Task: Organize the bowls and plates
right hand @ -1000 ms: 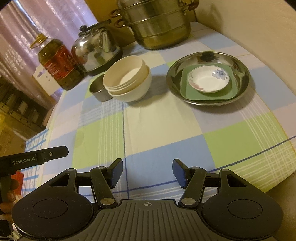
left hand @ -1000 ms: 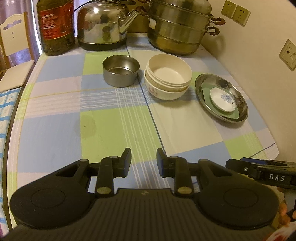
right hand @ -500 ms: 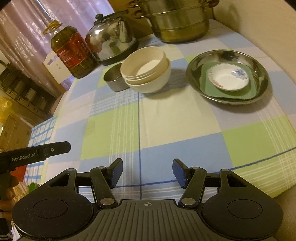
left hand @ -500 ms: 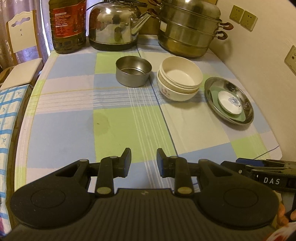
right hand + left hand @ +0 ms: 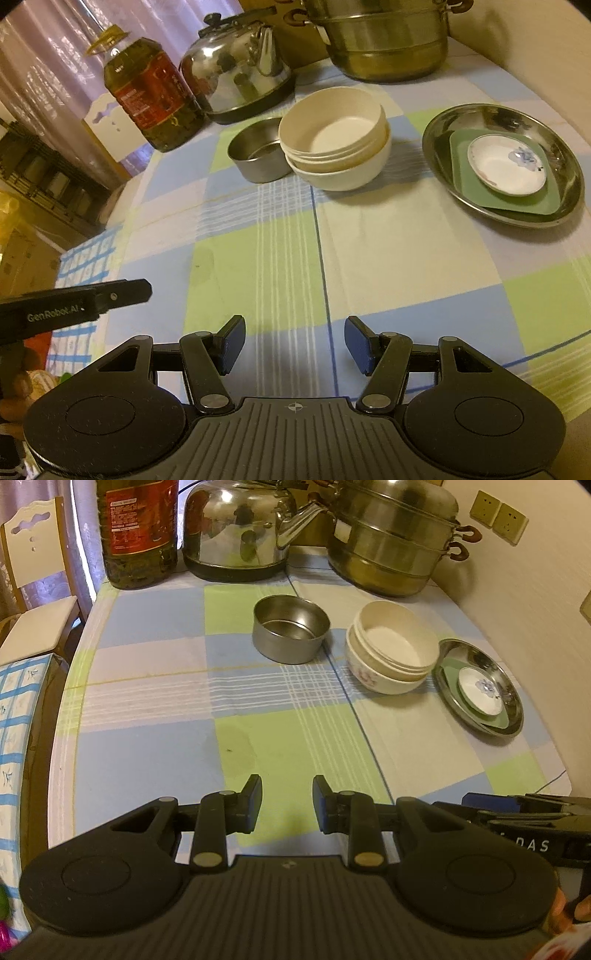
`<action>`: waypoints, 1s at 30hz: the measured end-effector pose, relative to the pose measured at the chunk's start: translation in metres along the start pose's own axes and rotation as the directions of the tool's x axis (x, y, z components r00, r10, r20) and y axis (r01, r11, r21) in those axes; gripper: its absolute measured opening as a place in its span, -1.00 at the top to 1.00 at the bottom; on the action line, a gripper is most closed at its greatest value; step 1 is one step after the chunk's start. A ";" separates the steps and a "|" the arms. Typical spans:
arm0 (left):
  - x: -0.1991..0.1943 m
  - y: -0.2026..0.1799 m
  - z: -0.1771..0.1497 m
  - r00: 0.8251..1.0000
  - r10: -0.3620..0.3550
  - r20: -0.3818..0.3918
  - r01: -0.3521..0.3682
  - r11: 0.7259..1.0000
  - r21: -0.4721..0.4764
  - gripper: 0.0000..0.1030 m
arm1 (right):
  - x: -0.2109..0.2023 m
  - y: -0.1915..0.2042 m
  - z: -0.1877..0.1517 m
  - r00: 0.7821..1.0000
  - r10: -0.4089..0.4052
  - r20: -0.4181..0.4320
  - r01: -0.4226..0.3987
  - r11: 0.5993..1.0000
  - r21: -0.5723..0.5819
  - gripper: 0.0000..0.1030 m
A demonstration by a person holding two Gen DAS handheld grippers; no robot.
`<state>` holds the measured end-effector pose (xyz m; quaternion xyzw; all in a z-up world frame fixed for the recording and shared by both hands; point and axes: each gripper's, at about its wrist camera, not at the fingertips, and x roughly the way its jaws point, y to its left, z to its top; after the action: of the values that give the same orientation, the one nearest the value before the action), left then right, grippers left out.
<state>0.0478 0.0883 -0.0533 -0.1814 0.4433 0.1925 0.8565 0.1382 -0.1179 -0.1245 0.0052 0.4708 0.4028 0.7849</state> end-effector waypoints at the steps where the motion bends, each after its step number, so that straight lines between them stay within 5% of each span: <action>1: 0.003 0.004 0.002 1.000 0.000 -0.004 0.000 1.000 -0.001 0.48 | 0.003 0.003 0.001 1.000 -0.002 -0.002 0.002 1.000 -0.001 -0.16; 18: 0.052 0.061 0.057 0.999 -0.034 0.001 0.034 0.999 0.031 0.43 | 0.066 0.053 0.051 0.995 -0.033 0.099 0.015 0.985 0.174 -0.15; 30: 0.101 0.080 0.109 0.994 -0.101 0.037 0.099 0.994 0.055 0.43 | 0.116 0.075 0.092 0.960 -0.144 0.241 0.048 0.930 0.365 0.00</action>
<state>0.1377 0.2262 -0.0896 -0.1768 0.4213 0.1411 0.8782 0.1869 0.0412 -0.1294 0.1773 0.4268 0.2677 0.8454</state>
